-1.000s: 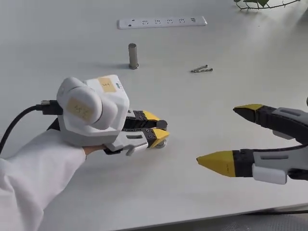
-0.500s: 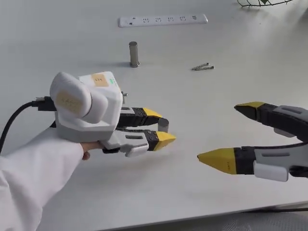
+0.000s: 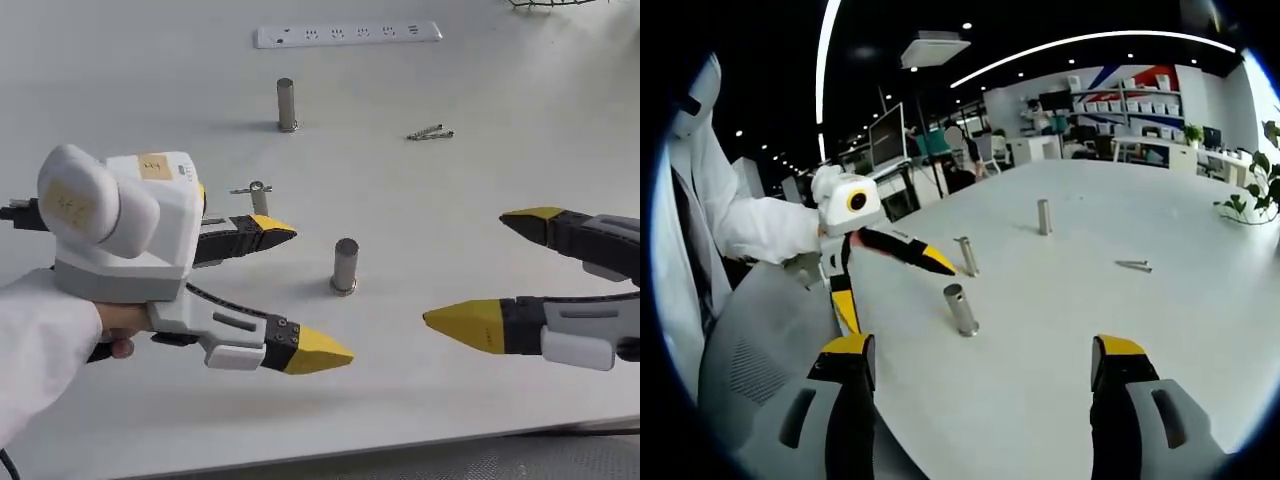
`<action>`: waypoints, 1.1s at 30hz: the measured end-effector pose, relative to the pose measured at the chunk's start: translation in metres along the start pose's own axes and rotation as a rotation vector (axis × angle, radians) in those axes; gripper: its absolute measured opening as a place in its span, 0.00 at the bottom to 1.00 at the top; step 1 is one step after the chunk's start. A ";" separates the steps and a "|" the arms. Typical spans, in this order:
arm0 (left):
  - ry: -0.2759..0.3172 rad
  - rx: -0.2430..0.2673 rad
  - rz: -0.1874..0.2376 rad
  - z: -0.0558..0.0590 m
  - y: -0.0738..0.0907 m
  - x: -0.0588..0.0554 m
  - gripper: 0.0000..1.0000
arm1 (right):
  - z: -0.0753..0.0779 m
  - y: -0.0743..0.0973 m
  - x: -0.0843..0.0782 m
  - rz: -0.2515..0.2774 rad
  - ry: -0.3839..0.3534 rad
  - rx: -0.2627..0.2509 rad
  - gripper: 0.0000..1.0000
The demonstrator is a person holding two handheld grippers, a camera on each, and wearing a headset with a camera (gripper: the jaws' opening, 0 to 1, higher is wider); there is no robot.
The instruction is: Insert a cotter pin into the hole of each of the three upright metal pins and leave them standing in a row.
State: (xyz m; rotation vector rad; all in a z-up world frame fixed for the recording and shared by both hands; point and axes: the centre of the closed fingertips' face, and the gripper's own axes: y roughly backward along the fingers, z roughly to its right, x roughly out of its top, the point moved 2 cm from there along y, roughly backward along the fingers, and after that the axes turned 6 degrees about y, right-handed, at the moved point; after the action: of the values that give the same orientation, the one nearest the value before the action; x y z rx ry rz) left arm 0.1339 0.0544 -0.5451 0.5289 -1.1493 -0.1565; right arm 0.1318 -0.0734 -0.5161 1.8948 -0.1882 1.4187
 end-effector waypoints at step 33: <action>0.140 0.102 0.154 0.000 0.045 0.006 1.00 | 0.047 -0.008 0.047 -0.095 0.231 0.059 0.70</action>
State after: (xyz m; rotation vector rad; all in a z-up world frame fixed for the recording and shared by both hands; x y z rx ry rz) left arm 0.1299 0.0917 -0.5188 0.5304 -1.0604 0.0709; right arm 0.1896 -0.0834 -0.4831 1.7446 0.0550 1.5781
